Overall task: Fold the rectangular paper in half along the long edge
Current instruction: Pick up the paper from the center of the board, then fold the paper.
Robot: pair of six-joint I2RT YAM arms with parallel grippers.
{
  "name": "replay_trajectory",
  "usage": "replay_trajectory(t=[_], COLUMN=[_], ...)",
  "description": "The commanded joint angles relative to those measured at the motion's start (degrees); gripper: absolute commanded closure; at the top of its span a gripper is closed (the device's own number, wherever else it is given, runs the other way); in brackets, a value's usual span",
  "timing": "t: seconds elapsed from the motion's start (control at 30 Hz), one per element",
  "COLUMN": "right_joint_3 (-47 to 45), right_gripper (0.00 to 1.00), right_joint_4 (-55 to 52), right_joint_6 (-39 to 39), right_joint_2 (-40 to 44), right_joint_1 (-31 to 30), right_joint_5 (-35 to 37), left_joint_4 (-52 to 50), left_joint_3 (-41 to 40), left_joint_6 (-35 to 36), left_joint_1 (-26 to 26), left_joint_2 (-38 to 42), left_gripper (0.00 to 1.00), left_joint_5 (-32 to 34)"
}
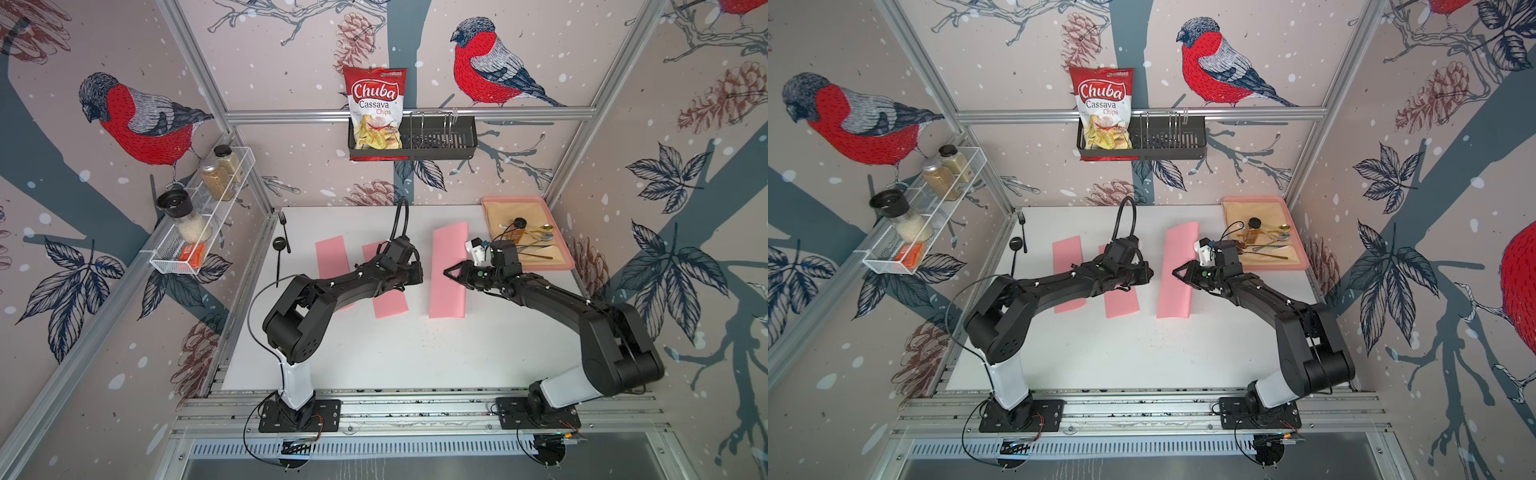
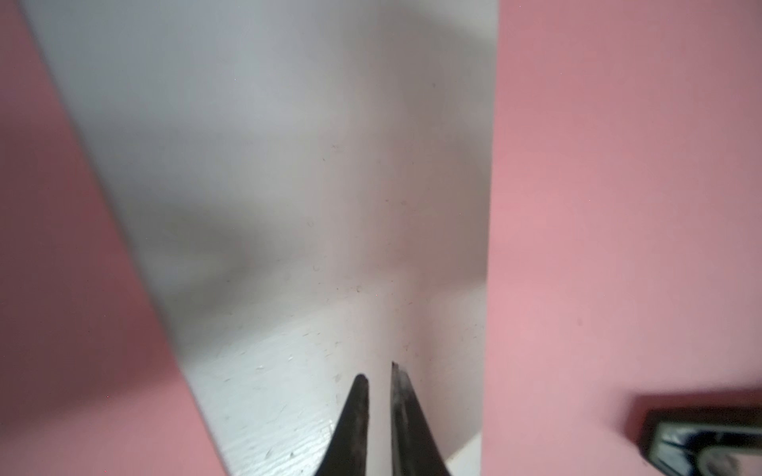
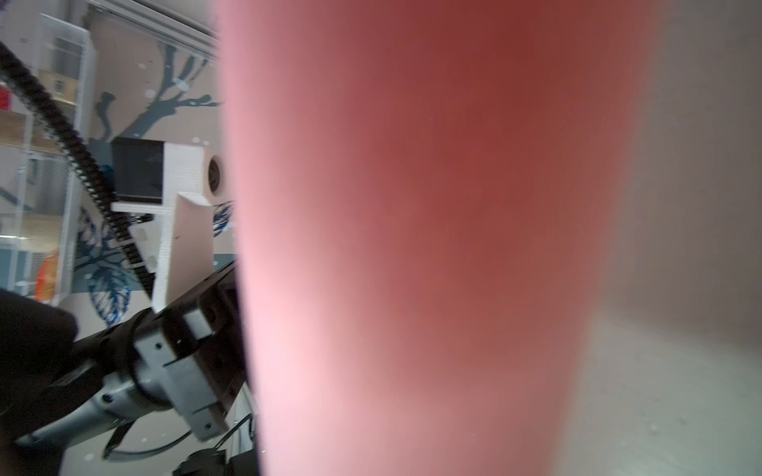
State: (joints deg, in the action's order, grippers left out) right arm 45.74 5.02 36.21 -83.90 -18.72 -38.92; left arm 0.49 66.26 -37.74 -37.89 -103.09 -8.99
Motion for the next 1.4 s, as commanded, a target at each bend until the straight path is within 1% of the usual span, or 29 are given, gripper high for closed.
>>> replay_trajectory(t=[0.0,0.1,0.17,0.27,0.37,0.43,0.6,0.67,0.73,0.83,1.0,1.17,1.23,1.37], right_joint_3=[1.1,2.4,3.2,3.4,2.8,2.4,2.7,2.3,1.9,1.3,0.0,-1.2,-1.2,-1.2], right_gripper=[0.7,0.7,0.69,0.69,0.69,0.7,0.7,0.7,0.7,0.7,0.7,0.7,0.7,0.7], right_joint_4=[-2.6,-3.2,-2.7,0.7,5.8,10.2,17.1,22.3,27.3,33.8,35.1,35.0,34.9,35.7], right_joint_6=[2.2,5.2,7.6,13.0,19.1,24.1,32.8,37.4,41.4,45.8,46.1,45.3,45.0,45.8], right_joint_2=[5.6,11.8,16.9,22.7,27.7,30.4,34.2,35.3,36.0,36.5,36.5,36.1,35.9,35.4], right_joint_1=[0.0,0.2,0.3,0.2,0.1,0.1,-0.7,-1.7,-2.8,-4.5,-5.0,-4.6,-4.0,-0.8], right_joint_5=[-4.8,-8.5,-11.7,-15.7,-18.6,-20.0,-22.4,-23.0,-23.1,-22.5,-21.2,-20.6,-20.8,-22.9], left_joint_4=[6.3,9.1,12.5,18.1,22.2,23.2,27.6,30.7,33.1,34.9,40.5,38.4,36.4,33.0], left_joint_3=[-3.1,-6.2,-8.6,-12.4,-13.6,-13.3,-12.2,-11.8,-11.9,-11.8,-11.5,-9.4,-7.1,-5.5], left_joint_6=[0.0,0.9,1.1,0.5,-0.9,-2.0,-6.1,-8.2,-9.3,-10.1,-14.0,-13.4,-12.6,-11.1], left_joint_1=[1.2,2.0,2.5,3.0,3.0,3.0,2.9,2.6,2.0,1.0,-1.4,-4.9,-5.8,-7.1], left_joint_2=[6.2,13.3,17.8,23.6,27.8,29.6,32.5,33.1,33.5,32.9,31.0,30.6,30.7,31.7], left_gripper=[0.85,0.87,0.88,0.89,0.88,0.87,0.78,0.76,0.72,0.72,0.71,0.72,0.71,0.7], left_joint_5=[-1.4,-2.8,-5.4,-9.5,-14.1,-16.2,-22.7,-25.7,-27.0,-28.3,-30.4,-29.9,-29.8,-29.5])
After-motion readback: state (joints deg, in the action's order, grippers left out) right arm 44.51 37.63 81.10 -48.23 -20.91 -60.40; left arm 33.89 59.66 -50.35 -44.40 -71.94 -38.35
